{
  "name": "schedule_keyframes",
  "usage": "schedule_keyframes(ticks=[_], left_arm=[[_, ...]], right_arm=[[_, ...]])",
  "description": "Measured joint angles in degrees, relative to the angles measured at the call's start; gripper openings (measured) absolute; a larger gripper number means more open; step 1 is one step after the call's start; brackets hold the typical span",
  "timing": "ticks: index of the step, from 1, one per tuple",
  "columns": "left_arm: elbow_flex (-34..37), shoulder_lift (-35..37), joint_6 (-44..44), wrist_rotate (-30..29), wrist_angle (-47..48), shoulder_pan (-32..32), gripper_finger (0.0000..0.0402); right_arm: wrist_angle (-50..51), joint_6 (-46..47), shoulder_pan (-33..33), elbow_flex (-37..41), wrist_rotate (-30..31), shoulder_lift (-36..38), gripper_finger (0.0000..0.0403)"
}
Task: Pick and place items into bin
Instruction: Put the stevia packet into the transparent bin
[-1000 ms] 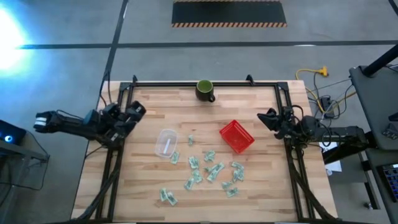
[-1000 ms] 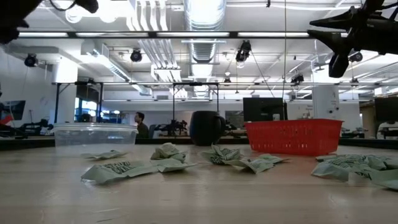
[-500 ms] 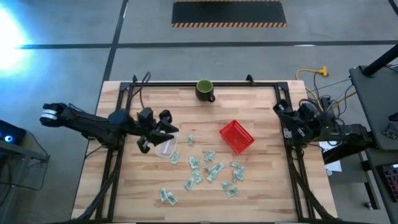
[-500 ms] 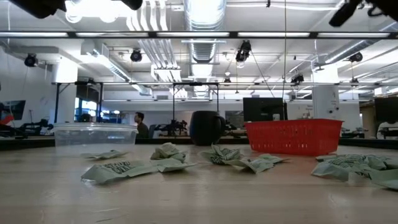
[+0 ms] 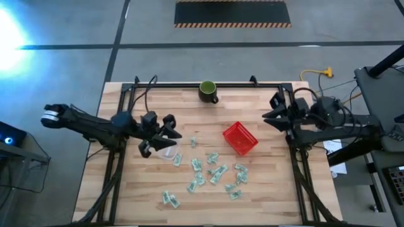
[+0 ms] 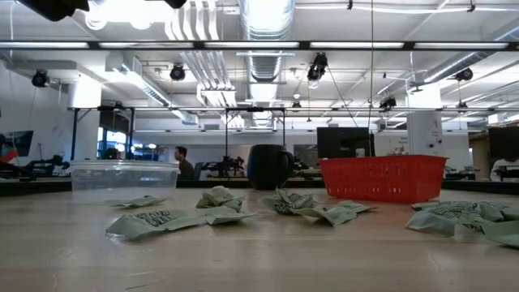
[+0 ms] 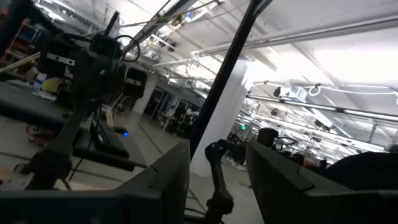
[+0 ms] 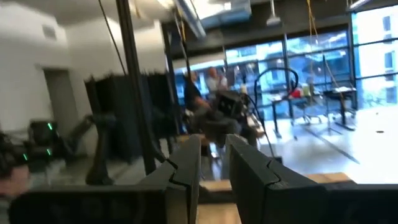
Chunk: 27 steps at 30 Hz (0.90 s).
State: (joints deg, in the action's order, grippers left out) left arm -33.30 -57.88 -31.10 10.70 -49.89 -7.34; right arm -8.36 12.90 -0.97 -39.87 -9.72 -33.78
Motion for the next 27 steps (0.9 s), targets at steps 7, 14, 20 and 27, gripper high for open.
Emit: schedule_keyframes(ticks=[7, 14, 20, 27], left_arm=[[-0.44, 3.08, 1.99, -0.84, 8.16, 0.01, 0.0141], [-0.57, 5.60, 5.28, -2.26, 10.32, 0.01, 0.0141], [-1.55, 7.20, 5.53, -4.07, 20.88, -1.65, 0.0141], [-5.71, 6.52, 1.47, -8.89, 36.07, -8.92, 0.0141]], right_arm=[[10.81, -3.93, 0.00, -7.74, 0.11, -4.05, 0.0068], [13.25, -1.33, 0.00, -8.90, 0.22, -5.97, 0.0068], [16.27, 0.42, 0.47, -8.81, 0.18, -7.78, 0.0068], [16.90, 0.40, 2.66, -8.73, 0.49, -11.04, 0.0068]])
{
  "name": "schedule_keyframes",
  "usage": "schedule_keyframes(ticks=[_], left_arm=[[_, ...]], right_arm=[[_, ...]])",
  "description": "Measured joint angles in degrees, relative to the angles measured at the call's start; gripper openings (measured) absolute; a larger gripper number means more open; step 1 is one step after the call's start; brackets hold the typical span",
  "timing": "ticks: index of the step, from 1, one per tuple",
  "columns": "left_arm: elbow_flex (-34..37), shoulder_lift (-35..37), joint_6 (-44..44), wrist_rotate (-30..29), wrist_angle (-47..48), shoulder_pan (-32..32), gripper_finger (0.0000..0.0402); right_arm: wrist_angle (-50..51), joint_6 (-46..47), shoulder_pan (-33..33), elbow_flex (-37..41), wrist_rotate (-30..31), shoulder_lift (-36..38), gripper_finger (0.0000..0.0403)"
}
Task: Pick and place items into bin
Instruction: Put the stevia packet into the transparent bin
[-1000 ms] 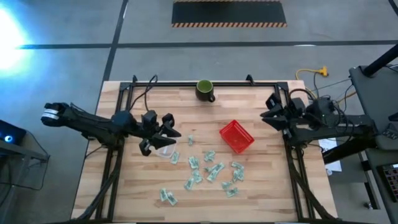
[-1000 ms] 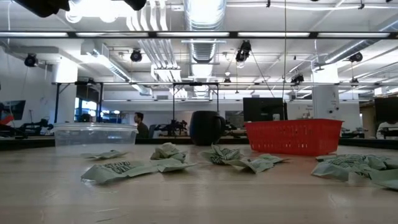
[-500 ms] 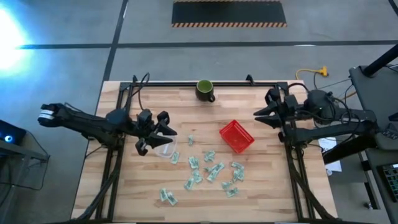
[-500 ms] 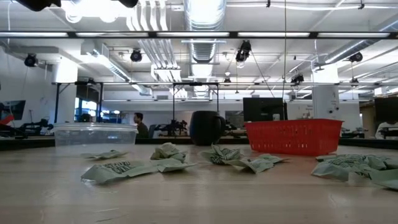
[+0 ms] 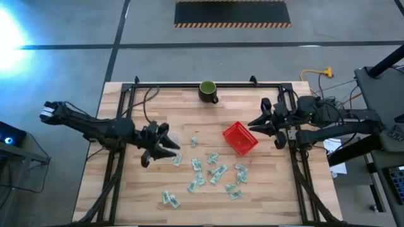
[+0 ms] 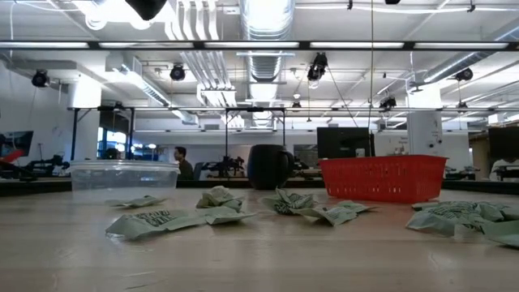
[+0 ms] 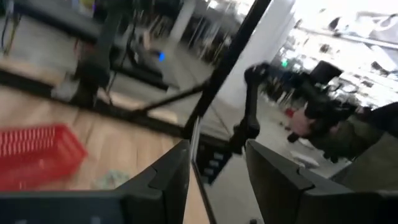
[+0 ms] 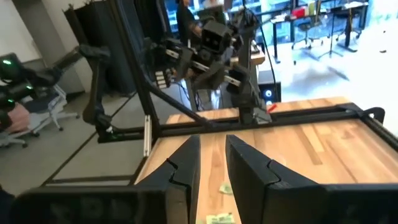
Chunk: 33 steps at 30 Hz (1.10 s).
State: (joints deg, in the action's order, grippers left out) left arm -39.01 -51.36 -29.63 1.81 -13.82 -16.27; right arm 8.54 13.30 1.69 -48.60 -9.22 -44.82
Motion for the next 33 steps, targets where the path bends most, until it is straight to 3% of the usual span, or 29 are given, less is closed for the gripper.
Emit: schedule_keyframes(ticks=[6, 14, 19, 22, 29, 33], left_arm=[[-2.11, -2.42, -5.26, -5.34, 6.07, -7.85, 0.0141], [-4.12, -8.84, -16.27, -6.09, 16.99, -13.57, 0.0141], [-4.54, -13.25, -17.02, -6.56, 16.95, -14.54, 0.0141], [-5.41, -15.98, -18.36, -3.53, 18.71, -16.68, 0.0141], [-11.27, -22.38, -17.06, 1.78, 34.19, -22.51, 0.0141], [-14.68, -25.02, -11.71, 0.47, 39.68, -23.25, 0.0141]], right_arm=[[0.12, -0.17, 0.38, 0.02, 0.15, -2.39, 0.0068], [0.33, -1.55, 0.42, 0.08, 0.20, -4.39, 0.0068], [0.28, -1.53, 0.42, 0.09, 0.18, -6.60, 0.0068], [0.28, -1.10, 0.42, 0.09, 0.20, -7.56, 0.0068], [0.26, -0.65, 0.44, 0.09, 0.18, -8.43, 0.0068], [0.01, -1.23, 0.44, 0.09, 0.18, -8.77, 0.0068]])
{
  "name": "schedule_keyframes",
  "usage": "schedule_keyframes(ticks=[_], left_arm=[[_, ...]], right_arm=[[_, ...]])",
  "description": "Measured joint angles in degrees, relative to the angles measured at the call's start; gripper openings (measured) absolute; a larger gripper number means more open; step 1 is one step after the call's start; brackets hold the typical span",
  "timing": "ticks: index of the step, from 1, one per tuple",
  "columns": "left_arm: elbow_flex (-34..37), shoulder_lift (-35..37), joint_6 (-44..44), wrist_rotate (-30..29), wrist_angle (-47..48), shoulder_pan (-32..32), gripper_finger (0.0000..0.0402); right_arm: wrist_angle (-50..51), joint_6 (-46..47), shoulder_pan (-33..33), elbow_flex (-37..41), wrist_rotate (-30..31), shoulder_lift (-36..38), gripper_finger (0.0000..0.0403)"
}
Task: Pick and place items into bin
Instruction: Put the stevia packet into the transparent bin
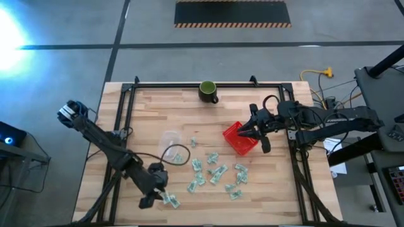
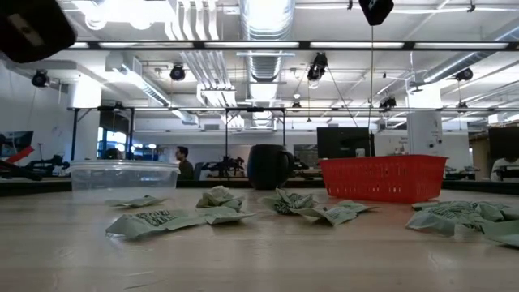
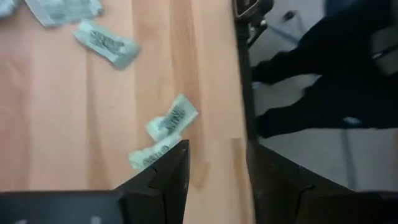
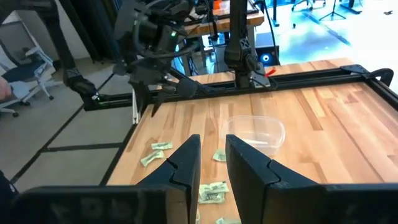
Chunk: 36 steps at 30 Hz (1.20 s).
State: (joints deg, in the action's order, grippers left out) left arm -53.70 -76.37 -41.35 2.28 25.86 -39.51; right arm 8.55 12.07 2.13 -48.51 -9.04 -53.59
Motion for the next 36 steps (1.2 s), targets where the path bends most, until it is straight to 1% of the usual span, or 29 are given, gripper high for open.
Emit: schedule_keyframes(ticks=[4, 10, 13, 16, 21, 24, 27, 31, 36], left_arm=[[-3.40, -4.03, 7.56, -2.65, 4.03, -0.34, 0.0141], [-7.90, -10.95, 17.02, -2.59, 11.83, -0.74, 0.0141], [-8.78, -13.27, 21.58, -2.49, 13.31, -1.02, 0.0141], [-8.78, -14.94, 25.01, -2.44, 13.30, -1.04, 0.0141], [-8.71, -16.60, 23.33, -2.44, 13.11, -1.02, 0.0141], [-8.59, -17.11, 24.14, -2.42, 12.86, -0.79, 0.0141], [-8.54, -17.25, 28.29, -2.57, 12.68, -0.74, 0.0141], [-8.39, -17.30, 36.46, -2.77, 11.99, -1.28, 0.0141], [-7.74, -17.30, 41.24, -3.12, 9.03, -1.19, 0.0141]], right_arm=[[-0.32, -0.04, 0.00, 0.00, 0.00, -0.78, 0.0068], [-0.04, 1.05, 0.00, 0.00, 0.02, -1.79, 0.0068], [-0.21, 1.05, 0.00, 0.00, 0.02, -2.00, 0.0068], [-0.14, 1.03, 0.00, 0.00, 0.02, -2.00, 0.0068], [-0.19, 0.97, 0.00, 0.00, 0.04, -1.98, 0.0068], [-0.19, 0.96, 0.00, 0.00, 0.04, -1.97, 0.0068], [-0.16, 0.79, 0.00, 0.00, 0.04, -1.98, 0.0068], [-0.14, -0.09, 0.00, 0.00, 0.13, -1.96, 0.0068], [-0.10, -0.34, 0.00, 0.00, 0.15, -1.96, 0.0068]])
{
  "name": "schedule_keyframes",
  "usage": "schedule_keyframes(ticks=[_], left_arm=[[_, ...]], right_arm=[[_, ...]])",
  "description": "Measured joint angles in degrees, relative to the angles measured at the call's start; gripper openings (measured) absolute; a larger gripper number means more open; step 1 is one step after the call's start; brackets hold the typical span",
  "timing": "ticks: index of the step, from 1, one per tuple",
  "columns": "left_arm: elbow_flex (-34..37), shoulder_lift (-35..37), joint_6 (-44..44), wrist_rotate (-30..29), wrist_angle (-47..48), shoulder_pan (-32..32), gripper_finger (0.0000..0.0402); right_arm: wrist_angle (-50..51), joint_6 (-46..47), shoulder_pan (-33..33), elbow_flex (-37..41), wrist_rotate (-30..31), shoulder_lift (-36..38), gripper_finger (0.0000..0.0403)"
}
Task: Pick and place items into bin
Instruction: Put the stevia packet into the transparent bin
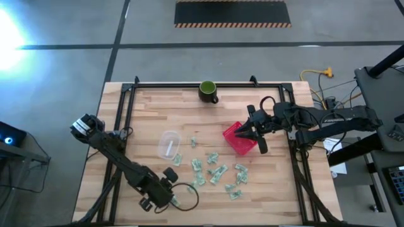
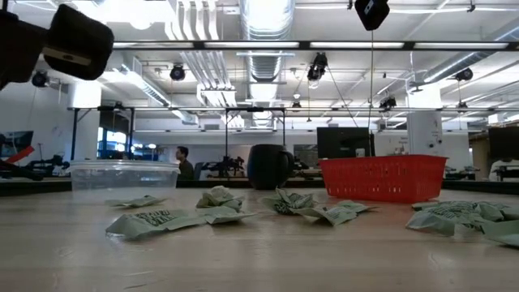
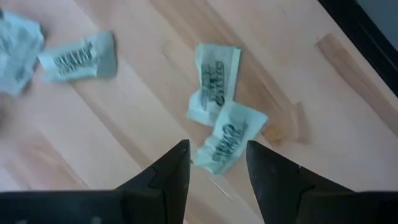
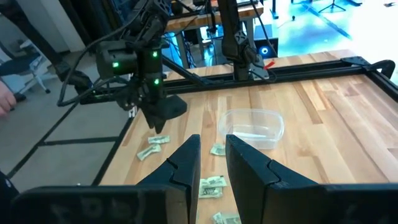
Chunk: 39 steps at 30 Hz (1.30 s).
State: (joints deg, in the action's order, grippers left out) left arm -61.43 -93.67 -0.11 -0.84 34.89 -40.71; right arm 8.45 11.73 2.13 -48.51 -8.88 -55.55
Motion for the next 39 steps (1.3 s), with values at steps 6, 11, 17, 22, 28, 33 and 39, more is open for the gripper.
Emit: schedule_keyframes(ticks=[6, 11, 17, 22, 28, 33, 39], left_arm=[[2.89, 0.00, 2.03, -0.71, -4.25, -0.06, 0.0150], [4.71, 0.00, 1.95, -0.77, -4.59, -0.07, 0.0177], [6.88, 0.00, -1.01, -0.17, -10.31, -0.07, 0.0207], [7.87, -0.23, -1.13, 0.25, -11.97, -0.18, 0.0219], [7.86, -4.18, -1.25, 2.57, -12.26, -0.23, 0.0219], [5.95, -6.34, -3.56, 2.13, -11.20, -0.15, 0.0219], [6.11, -5.99, -5.30, 2.02, -11.53, 0.00, 0.0215]], right_arm=[[0.37, -0.20, 0.00, 0.00, 0.00, 0.00, 0.0068], [0.37, -0.20, 0.00, 0.00, -0.02, 0.00, 0.0068], [0.37, -0.20, 0.00, 0.00, -0.02, 0.02, 0.0068], [0.92, -0.20, 0.00, 0.00, -0.02, 0.02, 0.0068], [1.29, -0.20, 0.00, 0.00, -0.02, 0.02, 0.0068], [1.88, -0.08, -0.02, 0.00, 0.00, 0.02, 0.0068], [2.08, -0.22, -0.03, 0.02, 1.79, 0.02, 0.0068]])
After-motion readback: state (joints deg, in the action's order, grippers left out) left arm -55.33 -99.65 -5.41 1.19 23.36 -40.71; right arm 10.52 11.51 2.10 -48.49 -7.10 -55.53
